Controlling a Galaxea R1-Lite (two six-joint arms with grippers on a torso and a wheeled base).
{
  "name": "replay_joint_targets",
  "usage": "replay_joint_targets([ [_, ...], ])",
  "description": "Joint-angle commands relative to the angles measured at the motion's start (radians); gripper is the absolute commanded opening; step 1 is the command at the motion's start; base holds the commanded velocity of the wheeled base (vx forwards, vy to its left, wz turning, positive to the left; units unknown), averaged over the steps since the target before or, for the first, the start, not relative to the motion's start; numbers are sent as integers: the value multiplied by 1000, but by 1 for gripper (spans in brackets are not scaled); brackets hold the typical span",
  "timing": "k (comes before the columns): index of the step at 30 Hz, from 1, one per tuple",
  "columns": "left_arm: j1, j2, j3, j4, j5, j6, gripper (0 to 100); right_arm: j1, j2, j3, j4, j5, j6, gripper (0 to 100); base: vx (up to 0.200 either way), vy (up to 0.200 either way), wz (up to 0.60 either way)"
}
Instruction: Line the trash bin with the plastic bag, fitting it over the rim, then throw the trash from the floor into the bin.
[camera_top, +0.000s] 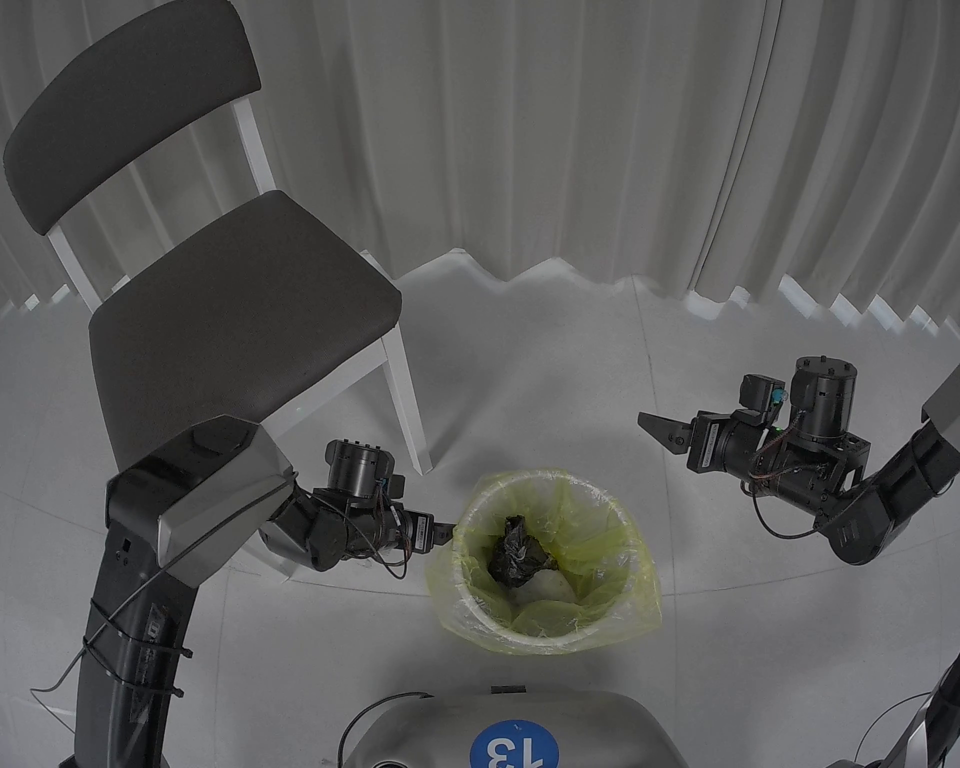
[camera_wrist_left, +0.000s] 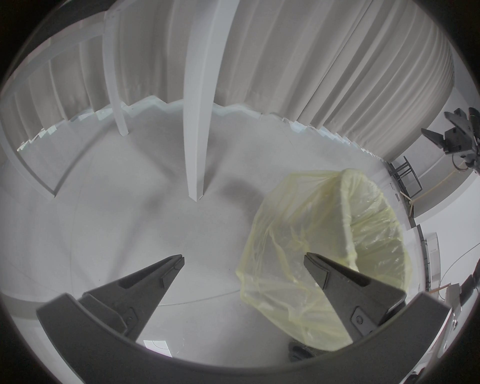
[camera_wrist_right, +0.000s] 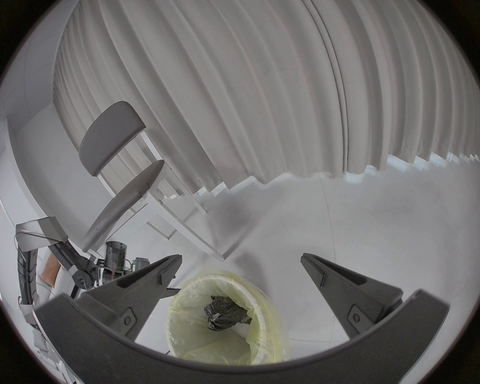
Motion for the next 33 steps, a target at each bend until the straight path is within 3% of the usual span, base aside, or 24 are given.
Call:
replay_joint_targets([
  [1,1,71,-88,36,-2,3,100,-3,38,-10,-2,0,0,100,0,0,0],
  [9,15,58,-80,21,7,-6,100,-3,36,-8,-2,0,0,100,0,0,0],
  [19,87,-179,87,7,4,-11,100,-9,25,1,0,0,-8,100,0,0,0],
  [29,44,-377,276,-85,7,-11,100,-31,-19,21,0,0,-57,100,0,0,0],
  [33,-12,-501,366,-107,9,-12,100,-40,-59,32,3,0,-62,100,0,0,0],
])
